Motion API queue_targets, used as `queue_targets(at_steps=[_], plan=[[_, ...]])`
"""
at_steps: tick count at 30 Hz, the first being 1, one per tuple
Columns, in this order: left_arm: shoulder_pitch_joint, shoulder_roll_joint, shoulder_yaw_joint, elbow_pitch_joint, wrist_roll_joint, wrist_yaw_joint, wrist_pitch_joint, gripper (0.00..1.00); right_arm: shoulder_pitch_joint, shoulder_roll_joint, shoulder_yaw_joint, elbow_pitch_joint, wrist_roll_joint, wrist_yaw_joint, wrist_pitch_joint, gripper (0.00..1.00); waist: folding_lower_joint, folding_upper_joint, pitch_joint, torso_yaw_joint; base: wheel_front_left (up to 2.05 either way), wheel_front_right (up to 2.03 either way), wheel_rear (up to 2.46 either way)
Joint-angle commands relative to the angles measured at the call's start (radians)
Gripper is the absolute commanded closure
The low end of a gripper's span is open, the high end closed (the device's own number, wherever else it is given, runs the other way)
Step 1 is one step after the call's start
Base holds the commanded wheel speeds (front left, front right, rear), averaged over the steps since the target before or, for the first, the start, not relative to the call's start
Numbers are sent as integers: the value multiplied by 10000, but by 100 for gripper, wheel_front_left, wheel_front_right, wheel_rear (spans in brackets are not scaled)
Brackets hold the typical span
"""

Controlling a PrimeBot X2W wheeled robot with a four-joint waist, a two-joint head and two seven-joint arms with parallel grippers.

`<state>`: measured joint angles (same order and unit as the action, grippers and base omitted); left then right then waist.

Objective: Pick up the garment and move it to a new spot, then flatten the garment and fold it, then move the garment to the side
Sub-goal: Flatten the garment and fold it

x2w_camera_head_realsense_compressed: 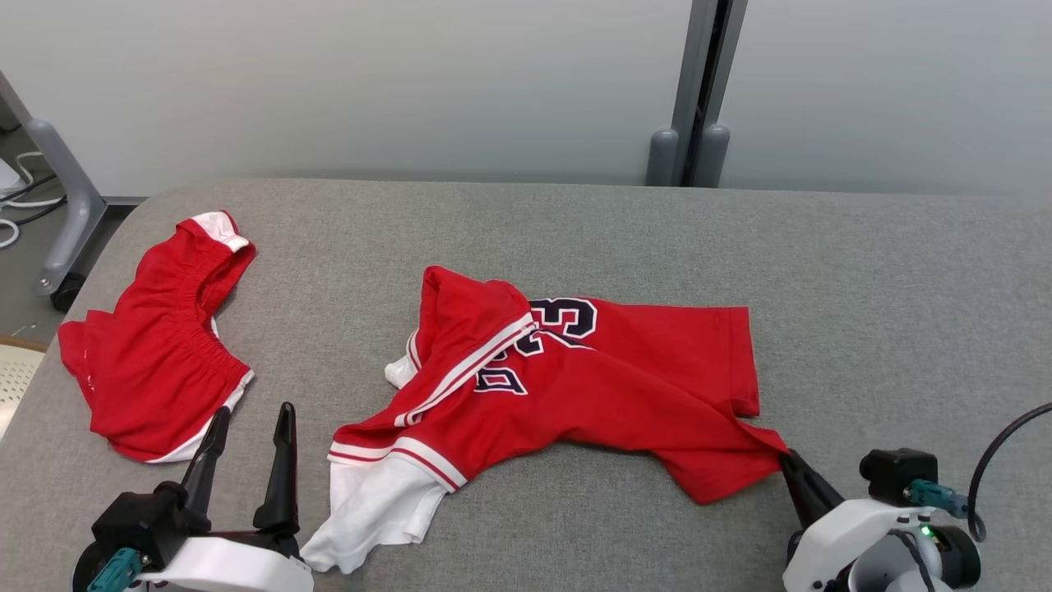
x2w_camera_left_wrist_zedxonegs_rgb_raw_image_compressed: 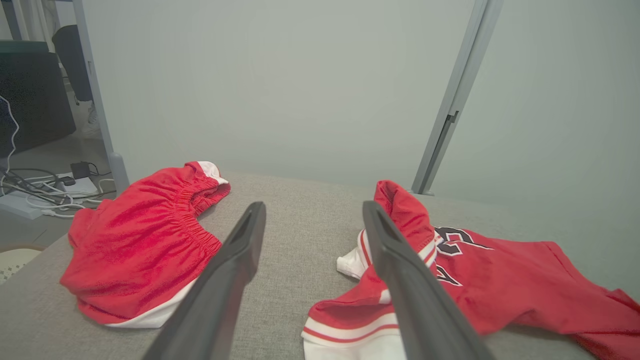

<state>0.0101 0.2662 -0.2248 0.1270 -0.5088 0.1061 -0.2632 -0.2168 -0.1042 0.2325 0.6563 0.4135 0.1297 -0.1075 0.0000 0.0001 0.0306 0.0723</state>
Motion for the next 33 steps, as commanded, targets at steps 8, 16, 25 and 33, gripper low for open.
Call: queue_targets(at_steps=[8, 16, 25, 33], plan=[[-277, -97, -46, 105, 79, -140, -15, 0, -456, -1012, 205, -506, 189, 20, -416, 100, 0, -1, 33, -233, 0, 0, 0], [-463, -29, -137, 227, 58, -255, 23, 0, -839, -3063, 1733, -1500, 1339, 12, -802, 100, 0, -1, 197, -292, 0, 0, 0], [-643, 25, -293, 279, 90, -290, 154, 0, -1627, -4575, 2637, -1636, 2297, 12, -1185, 100, 0, -1, 378, -292, 0, 0, 0], [-646, 51, -447, 355, 87, -322, 270, 0, -2121, -5671, 2916, -1763, 2996, 12, -784, 100, 0, -1, 330, -124, 0, 0, 0]])
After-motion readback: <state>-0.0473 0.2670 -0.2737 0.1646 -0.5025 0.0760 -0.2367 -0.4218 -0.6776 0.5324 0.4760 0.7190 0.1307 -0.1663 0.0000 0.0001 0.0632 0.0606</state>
